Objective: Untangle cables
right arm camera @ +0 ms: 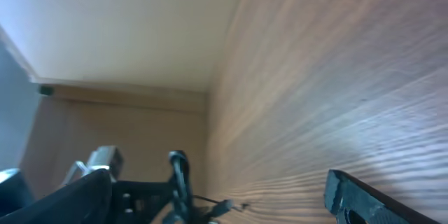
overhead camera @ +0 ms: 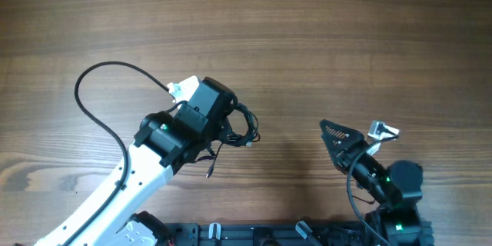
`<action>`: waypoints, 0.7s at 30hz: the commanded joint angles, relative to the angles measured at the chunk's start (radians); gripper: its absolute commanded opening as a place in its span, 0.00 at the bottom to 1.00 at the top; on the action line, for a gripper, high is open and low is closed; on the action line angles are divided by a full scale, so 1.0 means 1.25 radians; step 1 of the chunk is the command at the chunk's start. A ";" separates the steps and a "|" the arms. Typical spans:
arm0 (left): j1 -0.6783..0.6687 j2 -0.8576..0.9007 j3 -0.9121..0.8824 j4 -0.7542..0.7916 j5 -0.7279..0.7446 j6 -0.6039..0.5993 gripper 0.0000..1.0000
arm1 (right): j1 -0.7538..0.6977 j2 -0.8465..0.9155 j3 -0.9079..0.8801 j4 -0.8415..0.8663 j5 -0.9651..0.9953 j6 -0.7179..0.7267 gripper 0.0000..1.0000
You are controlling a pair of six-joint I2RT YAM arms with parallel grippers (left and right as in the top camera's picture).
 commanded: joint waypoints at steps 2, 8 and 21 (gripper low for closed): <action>-0.002 0.003 0.013 0.001 -0.005 -0.042 0.04 | -0.002 0.081 0.058 -0.025 -0.016 -0.125 1.00; -0.002 0.003 0.013 -0.007 0.001 -0.086 0.04 | -0.002 0.198 0.119 -0.024 -0.077 -0.161 0.99; -0.002 0.003 0.013 -0.039 0.022 -0.224 0.04 | -0.002 0.282 0.193 -0.020 -0.421 -0.215 1.00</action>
